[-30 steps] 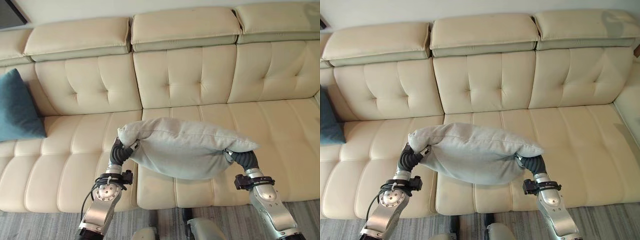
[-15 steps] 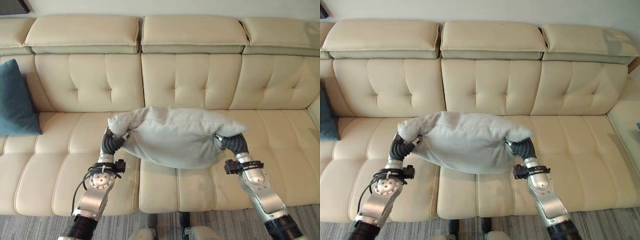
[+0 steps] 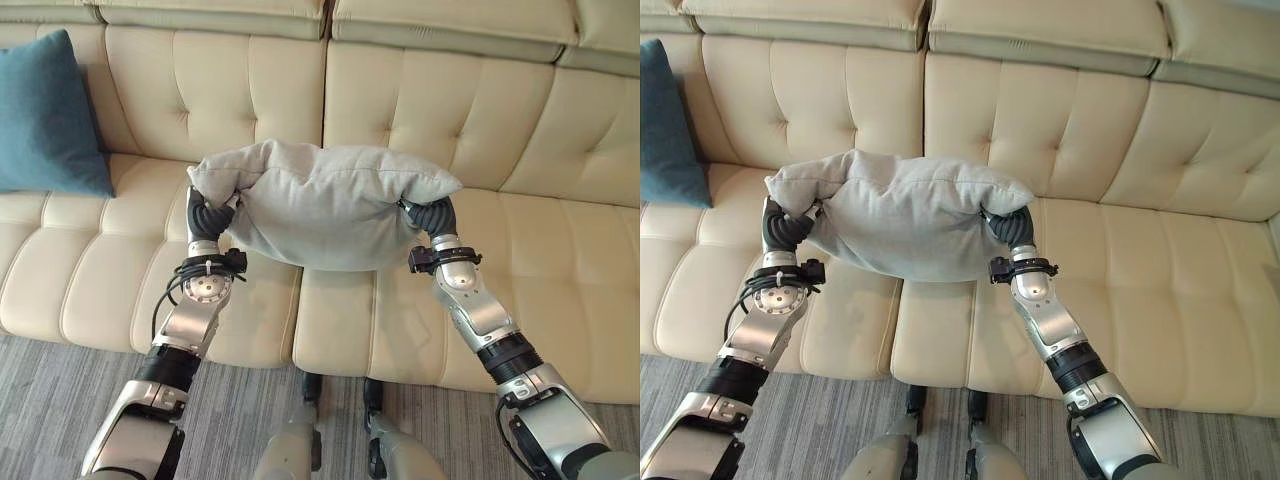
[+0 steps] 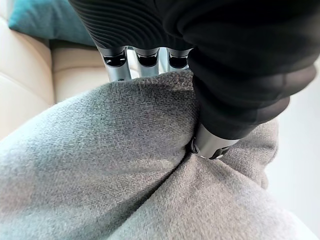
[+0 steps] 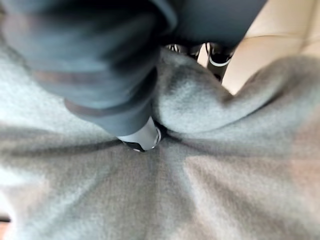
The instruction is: Pick up all the scattered cushions and arrange them neatly on the sofa.
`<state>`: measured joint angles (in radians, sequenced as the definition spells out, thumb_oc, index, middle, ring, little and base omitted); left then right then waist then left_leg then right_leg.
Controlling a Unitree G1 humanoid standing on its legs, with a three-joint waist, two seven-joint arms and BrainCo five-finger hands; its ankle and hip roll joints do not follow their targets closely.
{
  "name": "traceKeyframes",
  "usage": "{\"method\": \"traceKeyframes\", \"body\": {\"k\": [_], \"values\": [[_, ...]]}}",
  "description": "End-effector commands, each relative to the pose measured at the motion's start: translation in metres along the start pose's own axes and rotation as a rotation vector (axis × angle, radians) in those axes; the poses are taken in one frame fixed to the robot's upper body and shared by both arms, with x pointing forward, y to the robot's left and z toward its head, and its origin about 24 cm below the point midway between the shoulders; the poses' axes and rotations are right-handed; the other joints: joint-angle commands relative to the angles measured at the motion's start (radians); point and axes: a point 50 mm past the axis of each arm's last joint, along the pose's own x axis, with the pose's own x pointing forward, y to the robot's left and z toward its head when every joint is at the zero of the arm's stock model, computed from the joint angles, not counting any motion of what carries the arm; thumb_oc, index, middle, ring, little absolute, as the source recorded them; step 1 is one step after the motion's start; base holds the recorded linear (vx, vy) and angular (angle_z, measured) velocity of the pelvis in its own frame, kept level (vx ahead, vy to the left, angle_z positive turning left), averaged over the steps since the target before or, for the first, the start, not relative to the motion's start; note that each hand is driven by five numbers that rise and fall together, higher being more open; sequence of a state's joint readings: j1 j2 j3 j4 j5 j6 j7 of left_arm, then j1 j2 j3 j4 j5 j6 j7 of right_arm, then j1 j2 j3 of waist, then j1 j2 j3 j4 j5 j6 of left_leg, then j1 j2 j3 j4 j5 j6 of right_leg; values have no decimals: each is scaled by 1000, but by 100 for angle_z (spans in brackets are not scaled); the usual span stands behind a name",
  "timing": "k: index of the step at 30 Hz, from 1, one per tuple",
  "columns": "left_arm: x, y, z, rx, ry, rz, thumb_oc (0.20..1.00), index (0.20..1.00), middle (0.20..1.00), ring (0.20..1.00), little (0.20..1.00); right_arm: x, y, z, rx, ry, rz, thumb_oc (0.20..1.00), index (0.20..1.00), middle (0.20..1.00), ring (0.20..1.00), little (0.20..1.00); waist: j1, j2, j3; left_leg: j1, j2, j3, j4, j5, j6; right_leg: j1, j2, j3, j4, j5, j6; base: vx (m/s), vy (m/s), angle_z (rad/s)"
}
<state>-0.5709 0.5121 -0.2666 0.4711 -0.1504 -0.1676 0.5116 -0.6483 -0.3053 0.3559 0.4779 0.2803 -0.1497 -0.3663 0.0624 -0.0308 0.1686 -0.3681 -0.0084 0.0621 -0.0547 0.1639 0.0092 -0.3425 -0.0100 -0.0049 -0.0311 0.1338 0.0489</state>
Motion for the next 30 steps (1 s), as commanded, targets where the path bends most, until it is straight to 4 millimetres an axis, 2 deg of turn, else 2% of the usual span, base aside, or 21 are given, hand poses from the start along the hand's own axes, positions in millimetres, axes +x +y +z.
{"method": "traceKeyframes", "body": {"k": [1, 3, 4, 5, 6, 9, 11, 12, 13, 16, 18, 19, 20, 21, 23, 24, 25, 26, 28, 30], "values": [[35, -17, 73, -56, -267, -35, 200, 200, 200, 200, 200, 24, 28, 80, 151, -300, 56, 200, 200, 200, 200, 200, 4, -20, 32, 6, -55, 19, 102, -176, -20, -29, -56, 24, 23, -17, 93, -53, -24, 8], [50, -16, 86, -22, -286, -13, 200, 200, 200, 200, 200, 39, 20, 85, 154, -277, 17, 200, 200, 200, 200, 200, 8, -10, 49, -24, -60, 13, 107, -171, -26, -59, -55, 20, 22, -10, 95, -58, -22, 10], [58, -15, 93, 5, -299, -8, 316, 316, 316, 316, 316, 47, 13, 92, 140, -284, -5, 576, 576, 576, 576, 576, 9, -9, 52, -48, -62, 11, 107, -161, -29, -78, -58, 18, 17, -3, 98, -63, -19, 19], [63, -15, 95, 36, -292, -10, 1000, 1000, 1000, 1000, 1000, 54, 6, 94, 116, -279, -23, 1000, 1000, 1000, 1000, 1000, 9, -7, 57, -61, -62, 9, 108, -162, -31, -90, -56, 19, 15, -2, 98, -56, -37, 18], [73, -7, 100, 101, -298, 1, 1000, 1000, 1000, 1000, 1000, 64, -8, 109, 51, -305, -54, 1000, 1000, 1000, 1000, 1000, 8, -9, 60, -94, -60, 5, 103, -150, -35, -120, -56, 16, 4, 9, 102, -24, -36, 10], [79, 11, 102, 155, -310, 39, 1000, 1000, 1000, 1000, 1000, 70, -27, 129, -15, -355, -99, 1000, 1000, 1000, 1000, 1000, 6, -19, 58, -124, -60, -2, 97, -141, -37, -141, -51, 19, -16, 19, 109, 14, -43, -1], [82, 34, 102, 166, -310, 92, 1000, 1000, 1000, 1000, 1000, 73, -51, 146, -62, -401, -158, 1000, 1000, 1000, 1000, 1000, 5, -31, 46, -128, -63, -8, 79, -130, -37, -149, -48, 21, -31, 28, 112, 65, -29, 0], [82, 54, 101, 183, -317, 133, 1000, 1000, 1000, 1000, 1000, 73, -69, 156, -83, -429, -198, 1000, 1000, 1000, 1000, 1000, 10, -35, 41, -118, -65, -12, 62, -124, -38, -141, -45, 22, -42, 31, 114, 111, -1, -2], [78, 71, 95, 201, -319, 161, 1000, 1000, 1000, 1000, 1000, 69, -87, 160, -98, -449, -236, 1000, 1000, 1000, 1000, 1000, 12, -35, 32, -95, -66, -19, 36, -123, -39, -131, -39, 27, -43, 28, 115, 114, 0, -13], [60, 96, 76, 182, -300, 180, 1000, 1000, 1000, 1000, 1000, 49, -117, 151, -137, -472, -271, 1000, 1000, 1000, 1000, 1000, -5, -38, 5, -49, -71, -18, -8, -111, -40, -116, -32, 29, -47, 25, 114, 128, 11, -8], [29, 109, 49, 161, -261, 159, 1000, 1000, 1000, 1000, 1000, 16, -133, 120, -195, -446, -243, 1000, 1000, 1000, 1000, 1000, -15, -37, -8, 4, -72, -19, -21, -118, -37, -72, -29, 23, -48, 10, 109, 135, 9, 10], [3, 118, 19, 154, -165, 124, 1000, 1000, 1000, 1000, 1000, -10, -141, 93, -266, -381, -203, 1000, 1000, 1000, 1000, 1000, -25, -38, -18, 39, -69, -18, -24, -128, -34, -42, -27, 22, -49, 1, 108, 208, 14, 5], [-39, 121, -29, 153, 28, 51, 1000, 1000, 1000, 1000, 1000, -49, -151, 46, -363, -213, -140, 1000, 1000, 1000, 1000, 1000, -39, -44, -42, 86, -65, -8, -28, -141, -31, 8, -25, 16, -53, -8, 111, 200, 13, -2], [-54, 125, -44, 182, 99, 29, 1000, 1000, 1000, 1000, 1000, -64, -155, 28, -393, -134, -128, 1000, 1000, 1000, 1000, 1000, -42, -46, -51, 104, -65, -5, -29, -144, -30, 26, -24, 15, -54, -10, 112, 170, 10, -6], [-111, 131, -96, 242, 379, -57, 1000, 1000, 1000, 1000, 1000, -122, -169, -43, -426, 207, -122, 1000, 1000, 1000, 1000, 1000, -66, -41, -78, 165, -61, 4, -32, -154, -29, 78, -28, 9, -52, -18, 112, 73, 45, -20], [-157, 127, -131, 253, 599, -130, 1000, 1000, 1000, 1000, 1000, -158, -169, -87, -467, 445, -93, 1000, 1000, 1000, 1000, 1000, -76, -37, -99, 207, -58, 12, -32, -158, -28, 120, -30, 4, -50, -21, 112, 28, 57, -25], [-157, 127, -131, 253, 599, -130, 1000, 1000, 1000, 1000, 1000, -158, -169, -87, -468, 445, -93, 1000, 1000, 1000, 1000, 1000, -76, -37, -98, 209, -57, 13, -32, -158, -28, 122, -30, 5, -50, -21, 112, -16, 47, -19], [-171, 126, -140, 266, 664, -153, 1000, 1000, 1000, 1000, 1000, -174, -169, -101, -465, 525, -90, 1000, 1000, 1000, 1000, 1000, -81, -37, -108, 221, -56, 15, -32, -161, -28, 130, -31, 5, -49, -22, 112, -26, 20, -18], [-197, 119, -159, 265, 791, -191, 1000, 1000, 1000, 1000, 1000, -192, -161, -124, -464, 648, -59, 1000, 1000, 1000, 1000, 1000, -86, -37, -122, 245, -54, 23, -30, -165, -27, 154, -32, 6, -45, -22, 111, -42, 43, -24], [-212, 114, -170, 292, 869, -226, 1000, 1000, 1000, 1000, 1000, -206, -155, -142, -464, 745, -26, 1000, 1000, 1000, 1000, 1000, -90, -38, -133, 268, -54, 30, -25, -175, -25, 173, -33, 13, -42, -24, 109, -64, 51, -25]]}}
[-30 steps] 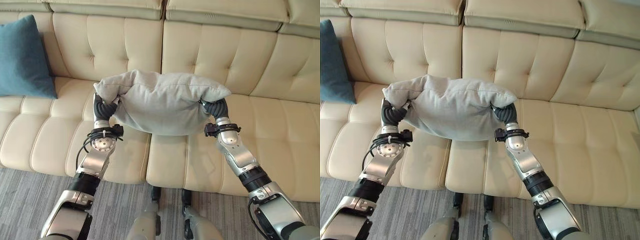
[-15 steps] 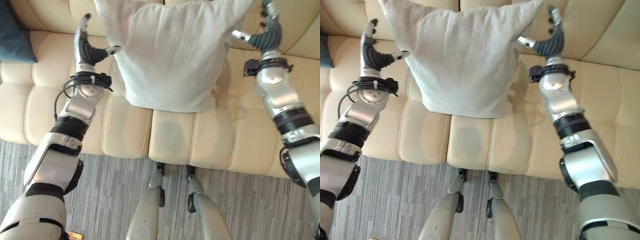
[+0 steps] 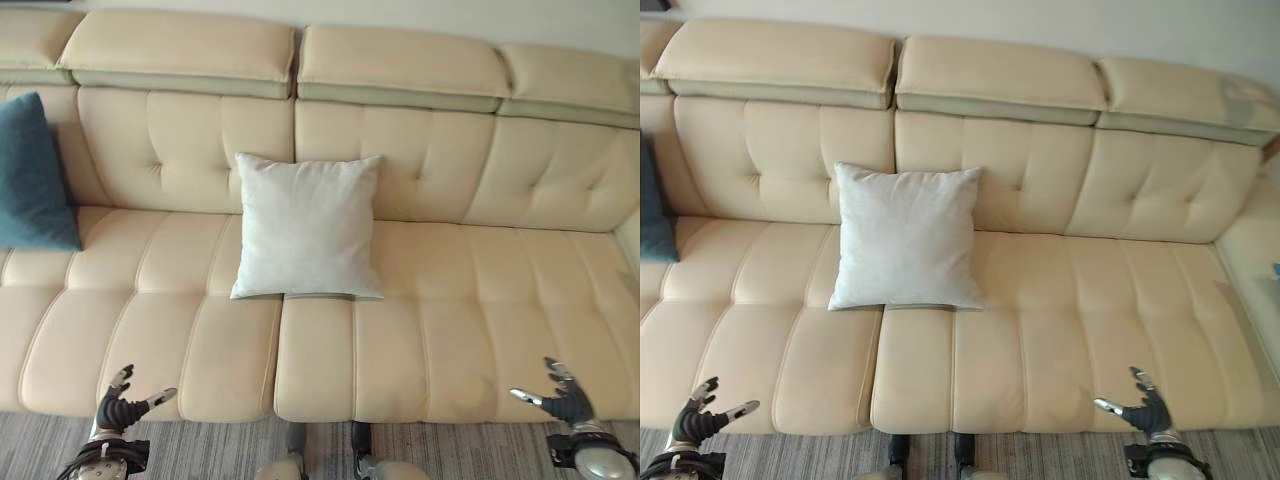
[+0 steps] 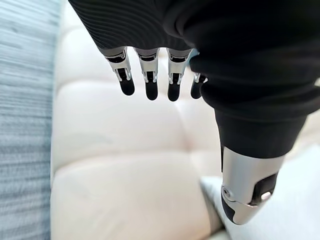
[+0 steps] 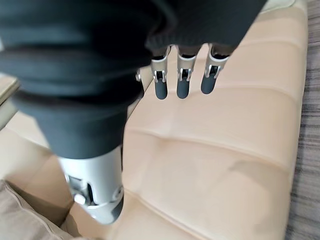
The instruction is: Pick up all the scattered cushions and arrange them neatly on the sofa.
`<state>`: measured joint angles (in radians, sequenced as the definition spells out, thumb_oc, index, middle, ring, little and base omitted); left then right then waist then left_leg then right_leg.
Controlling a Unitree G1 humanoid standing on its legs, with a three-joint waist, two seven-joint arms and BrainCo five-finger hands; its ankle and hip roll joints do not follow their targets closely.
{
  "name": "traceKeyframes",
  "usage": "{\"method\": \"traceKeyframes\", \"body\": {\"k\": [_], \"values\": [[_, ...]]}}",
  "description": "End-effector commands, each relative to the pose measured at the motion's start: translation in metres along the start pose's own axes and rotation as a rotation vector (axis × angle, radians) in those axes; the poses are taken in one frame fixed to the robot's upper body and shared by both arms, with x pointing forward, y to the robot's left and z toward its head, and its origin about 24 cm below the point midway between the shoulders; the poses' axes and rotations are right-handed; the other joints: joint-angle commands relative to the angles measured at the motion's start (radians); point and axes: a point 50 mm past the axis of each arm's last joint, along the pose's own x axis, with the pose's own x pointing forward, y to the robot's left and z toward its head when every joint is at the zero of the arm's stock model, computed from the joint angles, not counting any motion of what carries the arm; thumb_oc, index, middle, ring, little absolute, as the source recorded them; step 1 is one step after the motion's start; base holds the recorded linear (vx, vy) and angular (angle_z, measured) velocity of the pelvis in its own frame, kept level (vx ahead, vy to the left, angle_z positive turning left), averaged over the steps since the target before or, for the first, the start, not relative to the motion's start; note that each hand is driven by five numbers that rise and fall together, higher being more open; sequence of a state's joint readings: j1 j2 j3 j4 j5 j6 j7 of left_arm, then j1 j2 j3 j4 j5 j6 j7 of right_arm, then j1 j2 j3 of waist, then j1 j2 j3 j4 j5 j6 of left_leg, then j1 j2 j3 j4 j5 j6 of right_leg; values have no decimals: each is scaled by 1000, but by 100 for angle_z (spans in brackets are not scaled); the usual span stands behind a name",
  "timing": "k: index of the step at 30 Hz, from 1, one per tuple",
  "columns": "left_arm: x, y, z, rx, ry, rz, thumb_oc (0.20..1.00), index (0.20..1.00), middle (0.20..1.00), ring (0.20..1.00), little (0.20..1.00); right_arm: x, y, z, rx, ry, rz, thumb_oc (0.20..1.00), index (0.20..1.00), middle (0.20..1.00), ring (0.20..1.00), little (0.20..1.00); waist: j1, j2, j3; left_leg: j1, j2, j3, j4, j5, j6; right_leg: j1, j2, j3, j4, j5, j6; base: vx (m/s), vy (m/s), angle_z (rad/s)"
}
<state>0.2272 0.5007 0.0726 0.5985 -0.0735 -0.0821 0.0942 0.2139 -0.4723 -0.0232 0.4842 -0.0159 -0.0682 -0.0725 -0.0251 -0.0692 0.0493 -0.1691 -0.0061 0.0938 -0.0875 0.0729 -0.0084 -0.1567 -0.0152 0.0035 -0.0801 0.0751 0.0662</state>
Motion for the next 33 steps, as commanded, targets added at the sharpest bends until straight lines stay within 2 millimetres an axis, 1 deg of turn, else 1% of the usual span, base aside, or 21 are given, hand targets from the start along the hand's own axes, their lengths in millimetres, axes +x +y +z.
{"method": "traceKeyframes", "body": {"k": [1, 4, 6, 8, 10, 11, 14, 15, 16, 17, 18, 19, 20, 21, 22, 23, 24, 26, 27, 31, 33], "values": [[9, -2, 11, 78, -32, -6, 1000, 1000, 1000, 1000, 1000, 16, -2, 24, -69, -71, 2, 1000, 1000, 1000, 1000, 1000, -4, -1, -19, 79, -56, 0, 12, -88, -5, -3, -28, 8, 9, 32, 91, -58, 47, -22], [8, -9, 1, 82, 10, -18, 1000, 1000, 1000, 1000, 1000, 16, 8, 14, -54, -24, 26, 1000, 1000, 1000, 1000, 1000, -5, -5, -23, 94, -57, 9, 27, -101, 4, 9, -25, 19, 17, 30, 91, -104, 36, -11], [8, -9, 0, 81, 16, -11, 1000, 1000, 1000, 1000, 1000, 18, 12, 14, -43, -18, 28, 1000, 1000, 1000, 1000, 1000, -8, -7, -11, 96, -54, 23, 32, -103, 10, -5, -19, 32, 31, 42, 99, -205, 12, -20], [9, -6, -1, 71, 24, 5, 1000, 1000, 1000, 1000, 1000, 20, 18, 17, -21, -18, 30, 1000, 1000, 1000, 1000, 1000, -13, -14, 13, 81, -46, 40, 40, -90, 14, -45, -13, 45, 84, 83, 117, -334, -44, -34], [12, -3, 7, 81, -5, 15, 1000, 1000, 1000, 1000, 1000, 22, 22, 17, 2, -11, 25, 1000, 1000, 1000, 1000, 1000, -10, -8, 44, 49, -26, 35, 55, -66, 16, -65, -4, 33, 171, 25, 105, -443, -46, -54], [15, -2, 14, 86, -23, 20, 1000, 1000, 1000, 1000, 1000, 22, 24, 16, 8, -6, 22, 1000, 1000, 1000, 1000, 1000, -1, 4, 58, 26, -9, 30, 59, -43, 17, -56, 2, 25, 261, -35, 91, -400, -27, -27], [17, -4, 17, 81, -27, 19, 1000, 1000, 1000, 1000, 1000, 19, 28, 7, 25, 30, 15, 1000, 1000, 1000, 1000, 1000, 13, 19, 50, 5, 10, 12, 34, -3, 10, -19, -6, 20, 412, -111, 62, -269, -44, 23], [17, -4, 17, 81, -27, 20, 1000, 1000, 1000, 1000, 1000, 19, 28, 7, 25, 30, 14, 1000, 1000, 1000, 1000, 1000, 14, 20, 49, 3, 12, 12, 34, -1, 9, -21, -5, 20, 410, -108, 62, -249, -130, 31], [16, -5, 15, 84, -21, 22, 1000, 1000, 1000, 1000, 1000, 18, 27, 2, 27, 49, -5, 1000, 1000, 1000, 1000, 1000, 32, 4, 38, -24, 10, 9, 31, 20, -2, 57, -31, 17, 399, -111, 68, -232, -153, 14], [16, -7, 17, 82, -33, 11, 1000, 1000, 1000, 1000, 1000, 18, 27, 2, 23, 50, -4, 1000, 1000, 1000, 1000, 1000, 48, -3, 33, -45, 12, 9, 32, 33, -8, 90, -29, 8, 338, -144, 53, -301, -225, 3], [16, -10, 19, 76, -40, 1, 1000, 1000, 1000, 1000, 1000, 17, 29, 0, 28, 60, -2, 1000, 1000, 1000, 1000, 1000, 55, -15, 24, -73, 14, 11, 33, 55, -21, 127, -15, 10, 267, -191, 41, -275, -217, -5], [16, -15, 19, 76, -42, -12, 1000, 1000, 1000, 1000, 1000, 19, 27, 1, 17, 59, -10, 1000, 1000, 1000, 1000, 1000, 59, -15, 16, -104, 25, 7, 37, 87, -37, 139, 14, 30, 173, -203, 21, -400, -268, -21], [16, -21, 23, 85, -57, -31, 1000, 1000, 1000, 1000, 1000, 19, 22, 2, -5, 54, -18, 1000, 1000, 1000, 1000, 1000, 58, -7, 27, -134, 34, -3, 40, 117, -54, 134, 44, 45, 121, -192, 7, -571, -248, -28], [18, -26, 32, 82, -89, -47, 1000, 1000, 1000, 1000, 1000, 21, 18, 5, -15, 45, -34, 1000, 1000, 1000, 1000, 1000, 55, -2, 51, -171, 27, -25, 69, 122, -67, 113, 53, 46, 112, -169, 1, -591, -176, -17], [19, -28, 37, 84, -105, -52, 1000, 1000, 1000, 1000, 1000, 23, 15, 7, -21, 43, -43, 1000, 1000, 1000, 1000, 1000, 53, -5, 62, -179, 13, -40, 100, 99, -60, 97, 49, 41, 109, -153, 3, -525, -96, -9], [20, -30, 41, 87, -120, -57, 1000, 1000, 1000, 1000, 1000, 23, 14, 8, -18, 37, -47, 1000, 1000, 1000, 1000, 1000, 41, -13, 67, -172, -2, -47, 146, 55, -47, 88, 37, 30, 100, -137, 10, -420, -44, 20], [20, -31, 43, 90, -127, -63, 1000, 1000, 1000, 1000, 1000, 22, 14, 5, -17, 47, -46, 1000, 1000, 1000, 1000, 1000, 29, -33, 64, -139, -29, -60, 210, -29, -28, 69, 13, 31, 96, -103, 19, -320, -12, 23], [19, -34, 43, 81, -128, -72, 1000, 1000, 1000, 1000, 1000, 21, 15, 3, -13, 53, -36, 1000, 1000, 1000, 1000, 1000, 17, -37, 55, -95, -47, -87, 210, -77, -22, 54, 5, 32, 96, -89, 23, -148, 44, 22], [19, -37, 45, 89, -137, -82, 1000, 1000, 1000, 1000, 1000, 19, 17, -1, -13, 72, -33, 1000, 1000, 1000, 1000, 1000, 6, -29, 41, -58, -54, -107, 187, -77, -16, 45, 17, 39, 100, -88, 21, -41, 63, 13], [23, -36, 53, 142, -159, -78, 1000, 1000, 1000, 1000, 1000, 17, 19, -11, 1, 112, -24, 1000, 1000, 1000, 1000, 1000, -21, -24, 17, 13, -58, -119, 110, -70, 2, 41, 34, 54, 143, -103, 23, 22, 121, -2], [23, -32, 57, 133, -171, -68, 1000, 1000, 1000, 1000, 1000, 18, 23, -6, 7, 99, -14, 1000, 1000, 1000, 1000, 1000, -23, -27, 30, 34, -46, -77, 95, -68, 7, 17, 47, 76, 189, -98, 33, -72, 73, -100]]}}
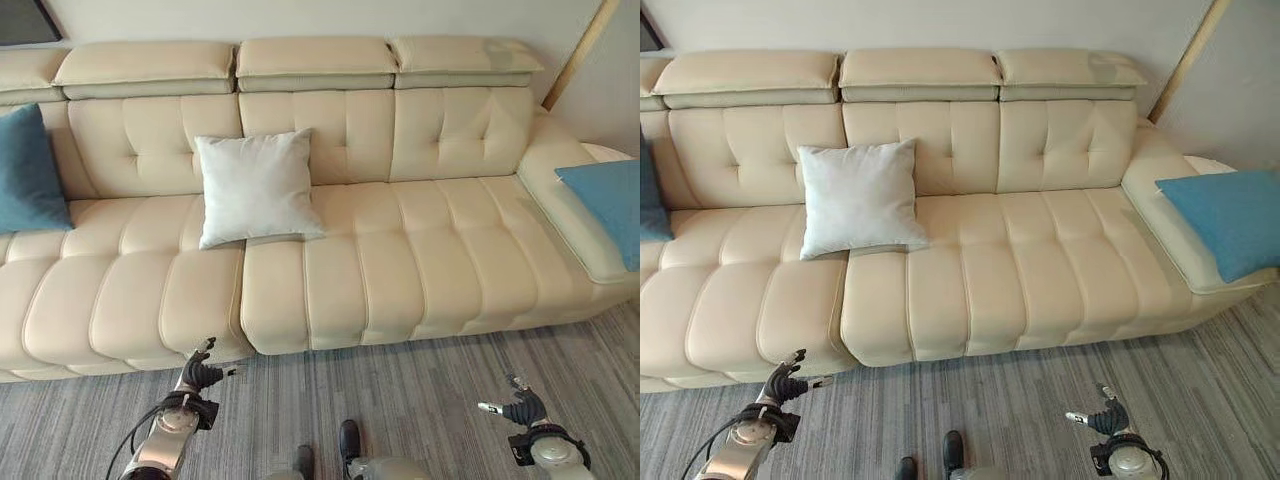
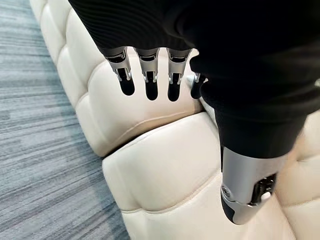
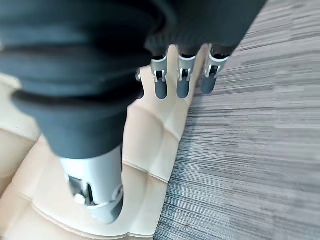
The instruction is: Pick up all the scattered cushions and arrange them neatly on the sofa.
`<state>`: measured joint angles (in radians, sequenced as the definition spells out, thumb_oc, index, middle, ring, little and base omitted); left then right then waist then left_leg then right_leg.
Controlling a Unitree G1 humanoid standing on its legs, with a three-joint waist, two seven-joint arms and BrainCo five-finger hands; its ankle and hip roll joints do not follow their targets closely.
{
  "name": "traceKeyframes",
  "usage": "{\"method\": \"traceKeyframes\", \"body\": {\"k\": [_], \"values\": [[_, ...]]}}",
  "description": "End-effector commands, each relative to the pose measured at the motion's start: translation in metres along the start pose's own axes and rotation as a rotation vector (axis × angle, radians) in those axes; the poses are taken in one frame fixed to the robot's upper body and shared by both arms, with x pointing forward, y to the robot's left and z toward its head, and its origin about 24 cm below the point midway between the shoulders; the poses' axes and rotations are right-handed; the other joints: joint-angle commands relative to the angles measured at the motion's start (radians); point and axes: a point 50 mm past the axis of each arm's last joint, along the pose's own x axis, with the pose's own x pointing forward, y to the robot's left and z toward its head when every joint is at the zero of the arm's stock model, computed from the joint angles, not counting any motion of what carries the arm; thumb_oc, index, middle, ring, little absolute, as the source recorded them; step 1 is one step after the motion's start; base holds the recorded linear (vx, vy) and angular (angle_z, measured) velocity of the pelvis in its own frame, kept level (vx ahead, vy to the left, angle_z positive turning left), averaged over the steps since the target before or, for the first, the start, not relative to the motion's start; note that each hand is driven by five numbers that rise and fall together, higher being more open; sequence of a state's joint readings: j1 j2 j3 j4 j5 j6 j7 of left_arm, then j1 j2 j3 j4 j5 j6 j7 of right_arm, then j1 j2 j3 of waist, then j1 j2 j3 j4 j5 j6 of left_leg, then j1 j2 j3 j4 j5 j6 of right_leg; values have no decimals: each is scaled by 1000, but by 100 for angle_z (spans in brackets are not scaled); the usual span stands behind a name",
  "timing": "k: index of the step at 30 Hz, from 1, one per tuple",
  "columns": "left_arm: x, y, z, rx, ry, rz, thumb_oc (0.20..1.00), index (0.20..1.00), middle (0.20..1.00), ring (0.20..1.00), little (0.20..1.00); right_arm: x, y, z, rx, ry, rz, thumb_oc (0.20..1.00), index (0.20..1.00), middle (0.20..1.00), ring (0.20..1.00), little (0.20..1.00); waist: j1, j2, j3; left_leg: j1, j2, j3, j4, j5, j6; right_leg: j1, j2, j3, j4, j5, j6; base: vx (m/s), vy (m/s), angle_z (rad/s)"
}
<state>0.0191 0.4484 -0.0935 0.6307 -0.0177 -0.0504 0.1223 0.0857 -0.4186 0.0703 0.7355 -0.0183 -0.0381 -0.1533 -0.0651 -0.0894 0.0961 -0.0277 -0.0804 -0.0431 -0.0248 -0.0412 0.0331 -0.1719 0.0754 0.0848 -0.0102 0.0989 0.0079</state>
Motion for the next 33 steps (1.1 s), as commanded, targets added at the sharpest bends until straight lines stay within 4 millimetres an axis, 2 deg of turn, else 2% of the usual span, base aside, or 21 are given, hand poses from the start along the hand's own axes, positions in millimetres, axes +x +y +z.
{"method": "traceKeyframes", "body": {"k": [1, 2, 3, 5, 6, 7, 8, 9, 11, 12, 13, 15, 17, 20, 21, 23, 24, 30, 32, 33], "values": [[-6, 21, -4, 70, -22, 54, 1000, 1000, 1000, 1000, 1000, 4, -4, 18, 24, -69, -15, 1000, 1000, 1000, 1000, 1000, 25, -9, -7, -92, 45, 114, 24, 39, -31, 19, -43, -12, 130, -113, 101, -86, 23, -160], [-6, 21, -4, 71, -22, 54, 1000, 1000, 1000, 1000, 1000, 4, -4, 18, 25, -69, -15, 1000, 1000, 1000, 1000, 1000, 26, -10, -10, -95, 45, 116, 23, 42, -32, 15, -43, -10, 128, -110, 101, -93, -11, -193], [-7, 23, -6, 71, -19, 56, 1000, 1000, 1000, 1000, 1000, 5, 0, 24, 27, -88, -7, 1000, 1000, 1000, 1000, 1000, 35, -11, -7, -80, 70, 186, 8, 41, -36, 6, -63, -70, 123, -99, 109, -45, -39, -181], [-10, 23, -9, 68, -10, 52, 1000, 1000, 1000, 1000, 1000, 5, 2, 28, 26, -104, -2, 1000, 1000, 1000, 1000, 1000, 43, -8, -9, -59, 96, 248, -4, 39, -38, 2, -90, -153, 123, -97, 107, -35, -79, -179], [-14, 24, -14, 64, 1, 52, 1000, 1000, 1000, 1000, 1000, 5, 3, 33, 28, -127, -1, 1000, 1000, 1000, 1000, 1000, 55, 4, -5, -40, 129, 307, -11, 37, -45, 2, -138, -283, 141, -111, 99, -20, -84, -154], [-14, 24, -14, 64, 1, 52, 1000, 1000, 1000, 1000, 1000, 5, 3, 33, 28, -127, -1, 1000, 1000, 1000, 1000, 1000, 55, 4, -4, -38, 129, 308, -11, 37, -45, 3, -138, -282, 143, -112, 99, -35, -96, -140], [-16, 24, -16, 62, 7, 50, 1000, 1000, 1000, 1000, 1000, 4, 4, 34, 27, -132, 5, 1000, 1000, 1000, 1000, 1000, 59, 6, -6, -31, 142, 333, -15, 36, -49, 10, -158, -332, 144, -118, 97, 62, -61, -120], [-17, 22, -20, 64, 20, 41, 1000, 1000, 1000, 1000, 1000, 3, 7, 33, 24, -132, 13, 1000, 1000, 1000, 1000, 1000, 55, 11, -10, -10, 150, 340, -18, 13, -58, 24, -166, -344, 146, -139, 106, 83, -120, -130], [-18, 18, -23, 61, 31, 29, 1000, 1000, 1000, 1000, 1000, 2, 6, 29, 26, -121, 11, 1000, 1000, 1000, 1000, 1000, 50, 9, -10, 1, 153, 356, -10, 6, -61, 26, -162, -322, 144, -139, 110, 52, -113, -119], [-18, 12, -25, 66, 39, 5, 1000, 1000, 1000, 1000, 1000, 0, 4, 24, 25, -105, 7, 1000, 1000, 1000, 1000, 1000, 35, 5, -15, -7, 153, 384, 28, 7, -55, 22, -160, -290, 121, -114, 98, 12, -145, -92], [-18, 9, -25, 72, 40, -8, 1000, 1000, 1000, 1000, 1000, -2, 2, 21, 26, -101, 4, 1000, 1000, 1000, 1000, 1000, 25, 5, -12, -9, 156, 388, 63, -8, -58, 25, -156, -270, 115, -114, 93, 33, -194, -63], [-16, 1, -21, 74, 29, -39, 1000, 1000, 1000, 1000, 1000, -3, -5, 22, 19, -114, -11, 1000, 1000, 1000, 1000, 1000, 13, 13, 2, -18, 167, 388, 142, -36, -57, 38, -146, -246, 108, -120, 85, 88, -140, -15], [-15, -6, -19, 54, 25, -52, 1000, 1000, 1000, 1000, 1000, -1, -9, 24, 2, -117, -20, 1000, 1000, 1000, 1000, 1000, 10, 17, 11, -42, 177, 376, 206, -37, -60, 47, -142, -228, 112, -136, 72, 96, -78, -27], [-13, -16, -16, 47, 17, -75, 1000, 1000, 1000, 1000, 1000, 0, -12, 29, 10, -135, -31, 1000, 1000, 1000, 1000, 1000, 22, 19, 11, -110, 159, 323, 210, -14, -63, 72, -142, -208, 107, -151, 72, 225, -57, -57], [-13, -19, -16, 43, 17, -83, 1000, 1000, 1000, 1000, 1000, 0, -14, 31, 13, -144, -38, 1000, 1000, 1000, 1000, 1000, 28, 25, 13, -150, 151, 300, 190, 14, -69, 93, -134, -193, 107, -165, 71, 290, -48, -20], [-13, -20, -16, 39, 20, -84, 1000, 1000, 1000, 1000, 1000, 0, -15, 31, 16, -143, -44, 1000, 1000, 1000, 1000, 1000, 34, 30, 13, -171, 147, 286, 172, 37, -73, 105, -129, -184, 103, -171, 69, 255, -26, -31], [-13, -22, -17, 41, 23, -86, 1000, 1000, 1000, 1000, 1000, 0, -16, 30, 18, -143, -50, 1000, 1000, 1000, 1000, 1000, 44, 31, 20, -217, 135, 260, 162, 65, -80, 128, -118, -169, 98, -184, 66, 341, -28, -32], [-15, -26, -19, 7, 38, -84, 1000, 1000, 1000, 1000, 1000, 1, -12, 33, 2, -144, -48, 1000, 1000, 1000, 1000, 1000, 107, 45, 29, -358, 86, 92, 51, 146, -105, 232, -78, -54, 79, -245, 60, 399, 26, -29], [-18, -25, -24, -1, 52, -83, 1000, 1000, 1000, 1000, 1000, 1, -9, 37, -2, -161, -30, 1000, 1000, 1000, 1000, 1000, 128, 52, 16, -349, 86, 57, 62, 175, -98, 271, -84, -9, 80, -271, 69, 505, 161, -84], [-19, -25, -26, 4, 59, -88, 1000, 1000, 1000, 1000, 1000, 0, -8, 37, -1, -165, -27, 1000, 1000, 1000, 1000, 1000, 133, 47, 12, -358, 77, 56, 89, 178, -88, 284, -101, -1, 92, -275, 77, 479, 199, -122]]}}
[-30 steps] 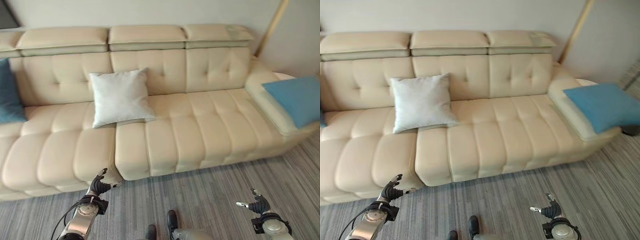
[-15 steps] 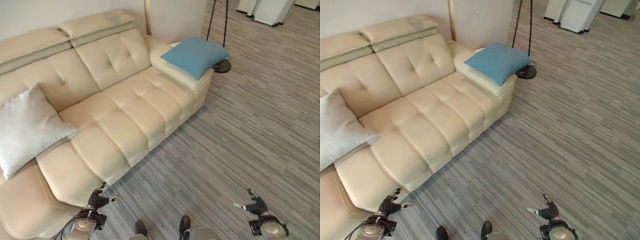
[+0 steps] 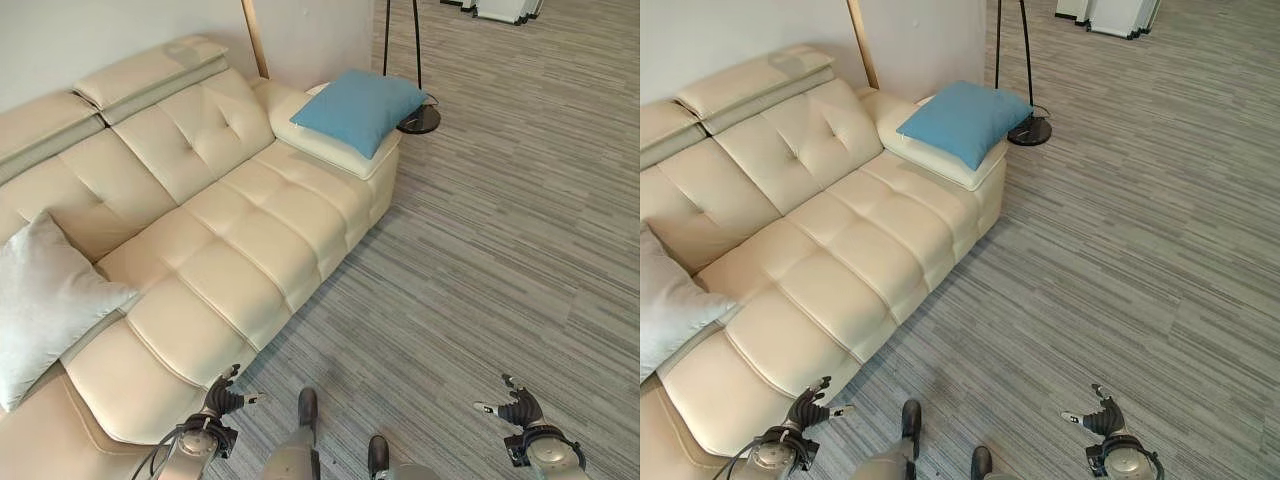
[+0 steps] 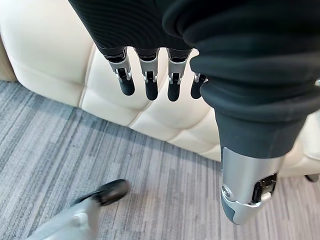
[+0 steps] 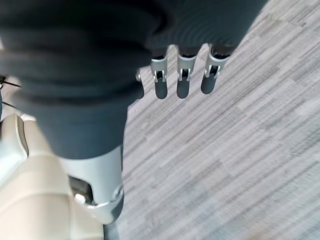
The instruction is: Pick up all the scattered cushions and arrange them neatly on the sofa.
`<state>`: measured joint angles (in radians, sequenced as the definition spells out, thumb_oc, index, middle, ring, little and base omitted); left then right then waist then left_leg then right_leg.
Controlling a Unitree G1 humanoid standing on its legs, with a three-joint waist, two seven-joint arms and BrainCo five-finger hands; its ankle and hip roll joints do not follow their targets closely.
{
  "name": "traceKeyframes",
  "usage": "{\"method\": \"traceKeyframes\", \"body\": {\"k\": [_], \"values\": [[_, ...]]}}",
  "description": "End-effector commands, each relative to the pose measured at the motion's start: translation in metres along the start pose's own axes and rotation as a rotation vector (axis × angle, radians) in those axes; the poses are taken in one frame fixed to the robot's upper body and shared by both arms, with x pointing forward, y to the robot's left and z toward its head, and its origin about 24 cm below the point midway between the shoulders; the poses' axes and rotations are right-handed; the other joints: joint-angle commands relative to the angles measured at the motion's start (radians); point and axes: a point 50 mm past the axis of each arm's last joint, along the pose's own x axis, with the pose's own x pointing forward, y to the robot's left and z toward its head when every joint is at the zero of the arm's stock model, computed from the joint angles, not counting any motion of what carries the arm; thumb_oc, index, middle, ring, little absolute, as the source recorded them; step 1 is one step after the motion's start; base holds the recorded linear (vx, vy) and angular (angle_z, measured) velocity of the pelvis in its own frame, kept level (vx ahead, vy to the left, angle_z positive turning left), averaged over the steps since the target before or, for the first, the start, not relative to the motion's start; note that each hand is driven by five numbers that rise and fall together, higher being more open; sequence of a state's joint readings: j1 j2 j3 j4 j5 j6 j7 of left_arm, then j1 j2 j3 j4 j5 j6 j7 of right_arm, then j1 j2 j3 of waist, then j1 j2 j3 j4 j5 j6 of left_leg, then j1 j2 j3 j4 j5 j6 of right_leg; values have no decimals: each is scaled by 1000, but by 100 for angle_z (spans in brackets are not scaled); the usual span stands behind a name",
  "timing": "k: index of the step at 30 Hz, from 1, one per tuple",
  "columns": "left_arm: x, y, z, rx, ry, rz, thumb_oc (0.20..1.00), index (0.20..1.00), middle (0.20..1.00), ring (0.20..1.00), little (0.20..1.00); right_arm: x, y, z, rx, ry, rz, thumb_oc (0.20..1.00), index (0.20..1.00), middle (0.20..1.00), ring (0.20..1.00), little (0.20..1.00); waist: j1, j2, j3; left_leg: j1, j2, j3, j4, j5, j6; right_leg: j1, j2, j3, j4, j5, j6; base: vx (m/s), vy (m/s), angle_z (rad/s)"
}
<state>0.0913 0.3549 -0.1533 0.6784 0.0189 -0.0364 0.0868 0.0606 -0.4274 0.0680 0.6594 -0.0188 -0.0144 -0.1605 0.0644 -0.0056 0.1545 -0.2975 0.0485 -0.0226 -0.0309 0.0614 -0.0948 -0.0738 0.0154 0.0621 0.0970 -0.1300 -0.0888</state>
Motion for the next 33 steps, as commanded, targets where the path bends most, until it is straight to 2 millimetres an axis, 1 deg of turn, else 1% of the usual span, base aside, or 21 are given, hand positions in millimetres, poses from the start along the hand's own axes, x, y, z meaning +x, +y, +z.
{"method": "traceKeyframes", "body": {"k": [1, 3, 6, 7, 9, 11, 12, 13, 14, 15, 16, 21, 23, 24, 25, 26, 27, 28, 30, 31, 33], "values": [[-2, 21, 8, -1, -63, 62, 1000, 1000, 1000, 1000, 1000, -3, -2, 15, -11, -98, -1, 1000, 1000, 1000, 1000, 1000, 3, -45, -49, -101, -57, 39, 134, 69, 47, 186, -63, 30, 3, -43, 183, 481, 209, -132], [-1, 24, 10, 6, -69, 64, 1000, 1000, 1000, 1000, 1000, -2, 4, 22, -14, -121, 27, 1000, 1000, 1000, 1000, 1000, 6, -60, -54, -93, -66, 58, 170, 34, 66, 152, -93, 54, 68, -23, 200, 349, 183, -75], [0, 33, 15, 3, -83, 92, 1000, 1000, 1000, 1000, 1000, 0, 9, 38, -18, -179, 41, 1000, 1000, 1000, 1000, 1000, 7, -76, -48, -74, -68, 114, 199, -34, 92, 77, -124, 58, 183, 74, 230, 256, 130, -72], [1, 37, 17, -2, -92, 113, 1000, 1000, 1000, 1000, 1000, 2, 12, 47, -14, -211, 46, 1000, 1000, 1000, 1000, 1000, 3, -84, -44, -47, -59, 141, 197, -61, 97, 43, -140, 33, 212, 114, 235, 225, 90, -83], [1, 40, 18, -8, -97, 128, 1000, 1000, 1000, 1000, 1000, 1, 16, 55, -4, -242, 55, 1000, 1000, 1000, 1000, 1000, -1, -79, -42, 4, -41, 173, 181, -85, 101, -28, -151, -13, 235, 144, 241, 241, 91, -90], [2, 43, 21, -12, -104, 143, 1000, 1000, 1000, 1000, 1000, 1, 15, 63, 9, -273, 53, 1000, 1000, 1000, 1000, 1000, -20, -69, -35, 70, -32, 195, 159, -115, 103, -99, -134, -82, 219, 118, 232, 334, 92, -92], [3, 45, 23, -13, -109, 147, 1000, 1000, 1000, 1000, 1000, 2, 14, 67, 14, -284, 51, 1000, 1000, 1000, 1000, 1000, -33, -64, -25, 111, -29, 210, 153, -142, 102, -143, -130, -127, 196, 99, 231, 476, 52, -61], [3, 46, 23, -4, -108, 152, 1000, 1000, 1000, 1000, 1000, 2, 14, 70, 15, -298, 50, 1000, 1000, 1000, 1000, 1000, -51, -68, -19, 165, -34, 234, 147, -172, 99, -186, -137, -191, 109, 114, 230, 375, 18, -71], [3, 46, 23, -5, -108, 152, 1000, 1000, 1000, 1000, 1000, 2, 14, 70, 14, -297, 50, 1000, 1000, 1000, 1000, 1000, -53, -66, -13, 172, -32, 232, 147, -175, 98, -175, -135, -194, 103, 114, 230, 439, -11, -66], [4, 45, 24, -4, -106, 152, 1000, 1000, 1000, 1000, 1000, 2, 15, 72, 11, -304, 54, 1000, 1000, 1000, 1000, 1000, -61, -70, -12, 215, -38, 236, 144, -209, 94, -208, -137, -218, 63, 127, 238, 277, -34, -20], [5, 45, 25, -4, -110, 153, 1000, 1000, 1000, 1000, 1000, 2, 14, 74, 8, -308, 55, 1000, 1000, 1000, 1000, 1000, -68, -74, -2, 234, -42, 250, 143, -210, 94, -223, -137, -238, 21, 154, 239, 386, -62, 7], [5, 40, 28, 4, -122, 135, 1000, 1000, 1000, 1000, 1000, -1, 12, 68, -7, -299, 54, 1000, 1000, 1000, 1000, 1000, -98, -70, -2, 315, -53, 222, 135, -259, 83, -270, -120, -224, -50, 213, 254, 315, -115, 16], [4, 35, 30, 21, -140, 111, 1000, 1000, 1000, 1000, 1000, -4, 11, 58, -5, -273, 51, 1000, 1000, 1000, 1000, 1000, -124, -60, -19, 377, -37, 186, 129, -290, 66, -290, -115, -169, -30, 231, 250, 508, -299, 37], [3, 30, 28, 37, -138, 87, 1000, 1000, 1000, 1000, 1000, -5, 10, 51, 2, -255, 59, 1000, 1000, 1000, 1000, 1000, -132, -41, -32, 388, -5, 175, 183, -264, 44, -271, -100, -142, -5, 235, 229, 479, -299, 48], [3, 30, 28, 37, -138, 88, 1000, 1000, 1000, 1000, 1000, -5, 11, 51, 3, -256, 60, 1000, 1000, 1000, 1000, 1000, -134, -45, -34, 385, -8, 175, 182, -260, 45, -274, -103, -141, -7, 237, 229, 348, -274, 75], [3, 27, 28, 36, -137, 73, 1000, 1000, 1000, 1000, 1000, -5, 9, 50, -5, -250, 58, 1000, 1000, 1000, 1000, 1000, -134, -38, -38, 362, 15, 172, 244, -221, 35, -263, -98, -140, 5, 226, 213, 85, -100, 62], [3, 27, 28, 36, -137, 73, 1000, 1000, 1000, 1000, 1000, -5, 9, 50, -5, -250, 58, 1000, 1000, 1000, 1000, 1000, -134, -38, -39, 362, 15, 172, 244, -221, 35, -263, -98, -140, 5, 226, 213, 253, -306, 26], [3, 20, 28, 36, -139, 43, 1000, 1000, 1000, 1000, 1000, -5, 5, 49, -22, -252, 50, 1000, 1000, 1000, 1000, 1000, -127, -26, -32, 293, 68, 165, 425, -121, 20, -225, -79, -146, 18, 190, 174, 232, -309, -24], [3, 17, 28, 29, -135, 32, 1000, 1000, 1000, 1000, 1000, -4, -1, 49, -26, -254, 32, 1000, 1000, 1000, 1000, 1000, -116, -29, -26, 213, 91, 156, 558, -48, 26, -191, -68, -151, 20, 153, 138, 287, -316, -10], [3, 16, 28, 15, -133, 33, 1000, 1000, 1000, 1000, 1000, -3, -3, 50, -27, -253, 25, 1000, 1000, 1000, 1000, 1000, -107, -32, -23, 179, 77, 154, 580, -66, 42, -174, -68, -150, 19, 138, 131, 287, -167, -7], [3, 12, 26, -13, -126, 30, 1000, 1000, 1000, 1000, 1000, -2, -7, 51, -26, -254, 15, 1000, 1000, 1000, 1000, 1000, -77, -34, -12, 95, 3, 135, 558, -121, 64, -128, -72, -135, 19, 113, 134, 327, -90, -35]]}}
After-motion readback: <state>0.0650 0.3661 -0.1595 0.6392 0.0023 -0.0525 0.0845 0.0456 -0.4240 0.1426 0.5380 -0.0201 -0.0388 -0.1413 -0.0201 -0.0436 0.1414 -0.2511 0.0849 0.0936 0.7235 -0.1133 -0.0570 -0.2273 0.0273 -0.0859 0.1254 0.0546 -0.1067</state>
